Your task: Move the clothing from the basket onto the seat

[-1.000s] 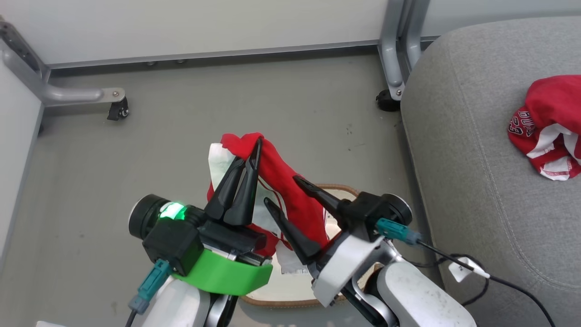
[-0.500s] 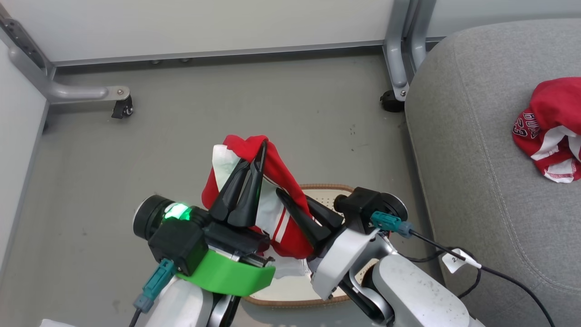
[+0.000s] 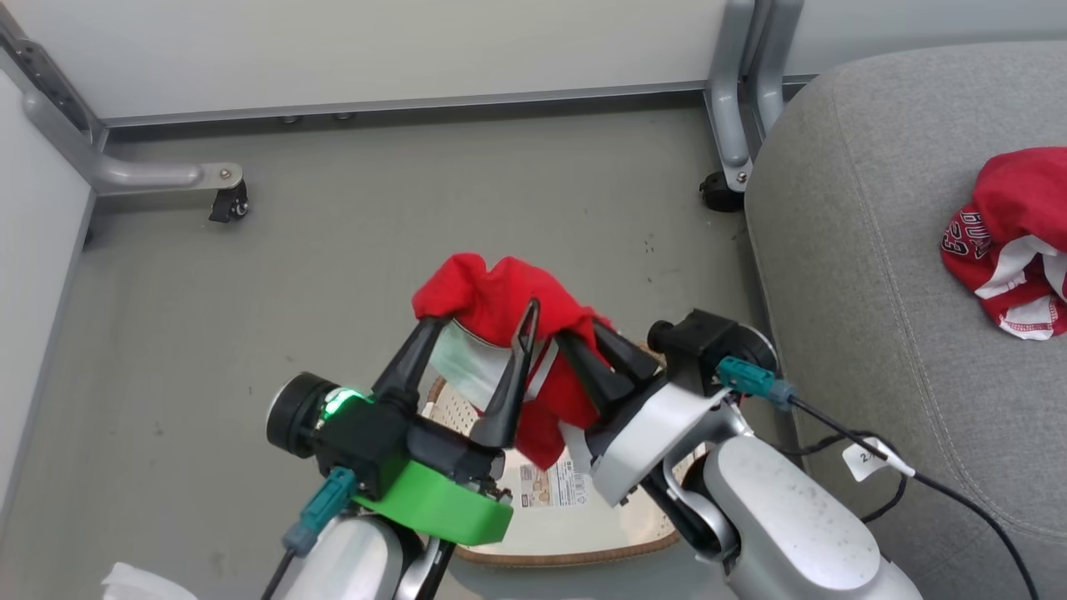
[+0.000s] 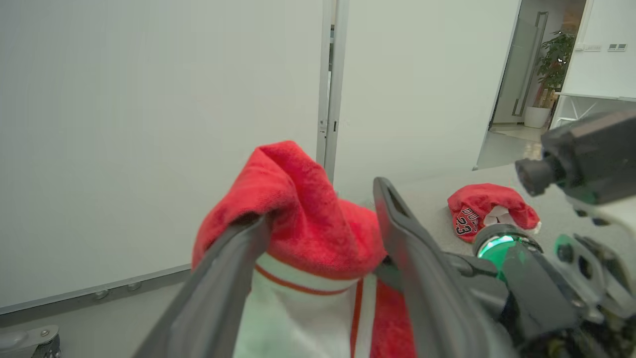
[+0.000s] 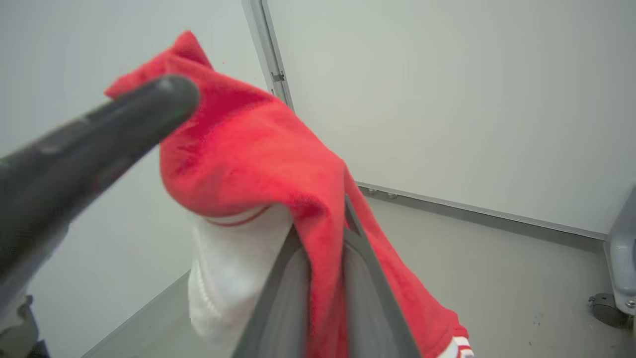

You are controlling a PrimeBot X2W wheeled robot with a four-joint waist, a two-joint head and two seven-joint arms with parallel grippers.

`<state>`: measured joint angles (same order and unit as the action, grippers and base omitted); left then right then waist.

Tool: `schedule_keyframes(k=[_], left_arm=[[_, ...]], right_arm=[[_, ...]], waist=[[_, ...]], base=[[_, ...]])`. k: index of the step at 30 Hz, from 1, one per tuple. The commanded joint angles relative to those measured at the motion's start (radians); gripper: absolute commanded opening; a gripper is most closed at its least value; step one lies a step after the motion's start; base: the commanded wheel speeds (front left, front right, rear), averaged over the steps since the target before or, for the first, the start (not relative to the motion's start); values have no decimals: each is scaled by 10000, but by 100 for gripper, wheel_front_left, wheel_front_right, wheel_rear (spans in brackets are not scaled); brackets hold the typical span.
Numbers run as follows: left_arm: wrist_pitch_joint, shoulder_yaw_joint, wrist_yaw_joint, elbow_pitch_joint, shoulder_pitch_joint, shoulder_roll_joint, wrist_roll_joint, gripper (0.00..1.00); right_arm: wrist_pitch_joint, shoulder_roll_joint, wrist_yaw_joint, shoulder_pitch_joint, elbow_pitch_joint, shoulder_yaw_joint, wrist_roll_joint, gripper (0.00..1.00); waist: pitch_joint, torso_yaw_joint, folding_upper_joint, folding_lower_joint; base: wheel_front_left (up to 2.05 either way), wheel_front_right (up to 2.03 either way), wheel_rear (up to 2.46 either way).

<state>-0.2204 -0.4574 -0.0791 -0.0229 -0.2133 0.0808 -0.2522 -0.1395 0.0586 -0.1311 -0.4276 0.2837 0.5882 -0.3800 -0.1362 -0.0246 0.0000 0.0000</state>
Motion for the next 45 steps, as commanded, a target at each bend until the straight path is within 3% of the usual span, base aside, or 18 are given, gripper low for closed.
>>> schedule_keyframes(k=[1, 14, 23, 29, 45], left_arm=[[102, -106, -42, 126, 174, 116, 73, 100], [565, -942, -179, 851, 575, 450, 314, 100], [653, -1157, -149, 1044, 602, 605, 393, 100], [678, -1117, -46, 926, 468, 747, 416, 100], [1077, -1457, -149, 469, -183, 1178, 577, 100]], right_arm=[[-98, 26, 7, -150, -4, -126, 82, 0], [-313, 116, 7, -176, 231, -1382, 281, 0], [-355, 60, 7, 115, 301, -1814, 413, 0], [-428, 19, 5, 85, 254, -1836, 325, 0], [-884, -70, 5, 115, 292, -2591, 684, 0]], waist=[[22, -24, 0, 0], [68, -100, 0, 0], [22, 412, 0, 0], [-158, 1291, 0, 0], [-1156, 4443, 0, 0]], base=[[0, 0, 0], [0, 0, 0], [0, 0, 0], [0, 0, 0], [0, 0, 0]])
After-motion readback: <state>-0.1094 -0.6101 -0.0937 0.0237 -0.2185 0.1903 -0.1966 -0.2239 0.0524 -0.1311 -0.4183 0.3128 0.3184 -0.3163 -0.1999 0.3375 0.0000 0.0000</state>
